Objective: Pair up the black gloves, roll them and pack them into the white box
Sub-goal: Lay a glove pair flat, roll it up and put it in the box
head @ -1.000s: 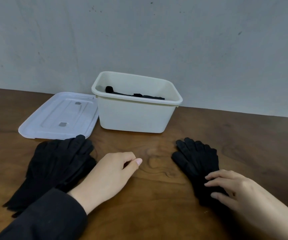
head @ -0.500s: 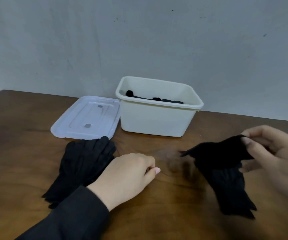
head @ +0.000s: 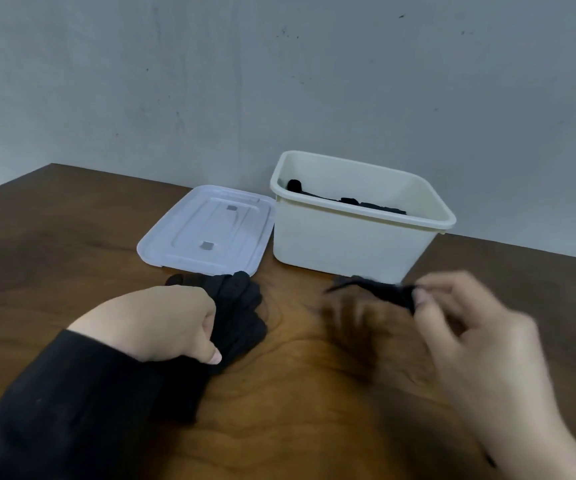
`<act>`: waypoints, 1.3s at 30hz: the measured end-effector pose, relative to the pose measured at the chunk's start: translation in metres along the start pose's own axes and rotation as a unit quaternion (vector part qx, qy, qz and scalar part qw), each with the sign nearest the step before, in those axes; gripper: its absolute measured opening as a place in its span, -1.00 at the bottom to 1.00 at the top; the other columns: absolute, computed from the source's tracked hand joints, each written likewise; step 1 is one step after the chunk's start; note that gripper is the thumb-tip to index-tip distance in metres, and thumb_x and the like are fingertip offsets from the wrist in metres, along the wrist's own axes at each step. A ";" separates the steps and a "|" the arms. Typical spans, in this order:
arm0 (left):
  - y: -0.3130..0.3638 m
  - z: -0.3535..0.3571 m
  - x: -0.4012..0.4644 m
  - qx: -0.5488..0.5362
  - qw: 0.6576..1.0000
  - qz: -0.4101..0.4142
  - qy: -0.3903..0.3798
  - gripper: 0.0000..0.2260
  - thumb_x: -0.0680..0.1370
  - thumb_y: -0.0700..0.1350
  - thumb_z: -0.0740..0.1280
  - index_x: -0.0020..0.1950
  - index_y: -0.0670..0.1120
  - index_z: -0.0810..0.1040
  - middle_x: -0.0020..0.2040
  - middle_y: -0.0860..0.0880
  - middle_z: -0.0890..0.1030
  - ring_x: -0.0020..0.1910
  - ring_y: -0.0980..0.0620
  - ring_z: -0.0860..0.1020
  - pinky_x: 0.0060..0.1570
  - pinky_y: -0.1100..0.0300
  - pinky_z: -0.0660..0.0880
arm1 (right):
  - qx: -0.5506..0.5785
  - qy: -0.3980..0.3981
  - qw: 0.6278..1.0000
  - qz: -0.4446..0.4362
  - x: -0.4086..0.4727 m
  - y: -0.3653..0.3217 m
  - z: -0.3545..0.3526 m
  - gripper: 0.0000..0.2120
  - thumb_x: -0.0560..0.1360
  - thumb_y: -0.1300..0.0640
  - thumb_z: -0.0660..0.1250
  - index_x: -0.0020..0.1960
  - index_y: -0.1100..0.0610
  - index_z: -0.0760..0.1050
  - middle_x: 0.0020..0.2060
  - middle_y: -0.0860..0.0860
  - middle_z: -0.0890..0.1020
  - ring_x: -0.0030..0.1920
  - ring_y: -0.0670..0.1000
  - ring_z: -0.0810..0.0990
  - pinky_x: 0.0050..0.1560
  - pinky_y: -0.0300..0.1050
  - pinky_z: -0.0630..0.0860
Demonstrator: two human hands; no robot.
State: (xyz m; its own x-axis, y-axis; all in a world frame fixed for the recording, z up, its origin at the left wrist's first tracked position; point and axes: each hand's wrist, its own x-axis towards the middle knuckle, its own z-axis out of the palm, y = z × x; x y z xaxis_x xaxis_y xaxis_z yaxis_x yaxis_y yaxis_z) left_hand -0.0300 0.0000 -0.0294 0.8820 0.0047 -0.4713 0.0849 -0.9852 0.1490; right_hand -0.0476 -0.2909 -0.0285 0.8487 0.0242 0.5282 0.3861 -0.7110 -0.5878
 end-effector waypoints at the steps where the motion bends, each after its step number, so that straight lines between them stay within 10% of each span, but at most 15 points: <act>1: 0.002 0.000 0.000 0.001 1.000 0.000 0.002 -0.77 0.56 0.12 0.37 0.07 -0.01 0.58 -0.24 0.10 0.48 -0.36 0.17 0.41 -0.64 0.42 0.21 | -0.024 -0.049 0.998 -0.009 -0.009 0.006 0.008 -0.91 0.50 0.05 0.37 -0.06 -0.15 0.57 -0.35 -0.21 0.66 -0.51 -0.21 0.51 -0.48 -0.43 0.36; 7: -0.002 0.007 0.009 0.005 1.000 0.005 0.030 -0.85 0.57 0.03 0.35 -0.02 -0.02 0.62 -0.17 0.05 0.60 -0.23 0.09 0.53 -0.39 0.35 0.30 | -0.108 -0.234 0.964 -0.073 -0.042 0.049 0.047 -0.64 0.53 -0.37 0.13 -0.12 -0.21 0.61 0.10 -0.42 0.56 0.22 -0.37 0.43 0.19 -0.18 0.40; 20: -0.010 0.012 0.019 -0.022 0.998 0.001 0.063 -0.71 0.46 0.26 0.42 -0.19 0.04 0.58 -0.24 0.07 0.62 -0.26 0.15 0.57 -0.29 0.32 0.39 | -0.084 -0.223 0.969 -0.071 -0.044 0.060 0.056 -0.71 0.54 -0.25 0.11 -0.13 -0.17 0.55 0.04 -0.36 0.50 0.17 -0.28 0.42 0.17 -0.24 0.33; 29: -0.003 0.007 0.021 -0.100 0.978 -0.004 0.183 -0.69 0.54 -0.02 0.25 -0.37 -0.07 0.34 -0.46 0.06 0.38 -0.45 0.08 0.33 -0.37 0.19 0.29 | -0.087 -0.226 0.968 -0.064 -0.045 0.058 0.056 -0.68 0.52 -0.27 0.09 -0.15 -0.16 0.54 0.02 -0.35 0.51 0.17 -0.28 0.43 0.19 -0.23 0.30; 34: 0.021 -0.004 0.003 -0.480 0.818 0.071 0.309 -0.65 0.60 -0.11 0.22 -0.39 -0.10 0.31 -0.51 0.05 0.39 -0.50 0.03 0.36 -0.35 0.15 0.29 | -0.080 -0.245 0.965 -0.052 -0.041 0.050 0.051 -0.64 0.49 -0.40 0.05 0.04 -0.25 0.49 0.10 -0.39 0.44 0.25 -0.29 0.36 0.31 -0.17 0.24; 36: 0.041 -0.003 -0.003 -0.634 0.716 0.104 0.274 -0.67 0.63 -0.17 0.19 -0.35 -0.13 0.37 -0.50 -0.01 0.47 -0.55 0.02 0.42 -0.44 0.18 0.31 | -0.051 -0.247 0.967 -0.043 -0.039 0.043 0.045 -0.52 0.42 -0.46 0.16 0.29 -0.37 0.30 0.28 -0.49 0.27 0.38 -0.38 0.19 0.38 -0.24 0.17; 39: 0.072 0.005 0.004 -0.719 0.658 0.139 0.177 -0.78 0.66 -0.13 0.19 -0.04 -0.23 0.54 -0.18 -0.23 0.61 -0.37 -0.05 0.60 -0.46 0.12 0.47 | 0.038 -0.211 0.976 -0.021 -0.038 0.032 0.040 -0.07 0.29 -0.42 0.40 0.52 -0.36 -0.01 0.45 -0.50 0.09 0.49 -0.37 0.05 0.42 -0.25 0.19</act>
State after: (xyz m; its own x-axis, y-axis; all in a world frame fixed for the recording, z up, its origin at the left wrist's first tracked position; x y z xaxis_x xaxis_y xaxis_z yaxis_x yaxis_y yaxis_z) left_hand -0.0225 -0.0716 -0.0252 0.9873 0.1483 -0.0576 0.0235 0.2226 0.9746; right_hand -0.0534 -0.2860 -0.0922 0.8987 0.3515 0.2621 0.4358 -0.6496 -0.6230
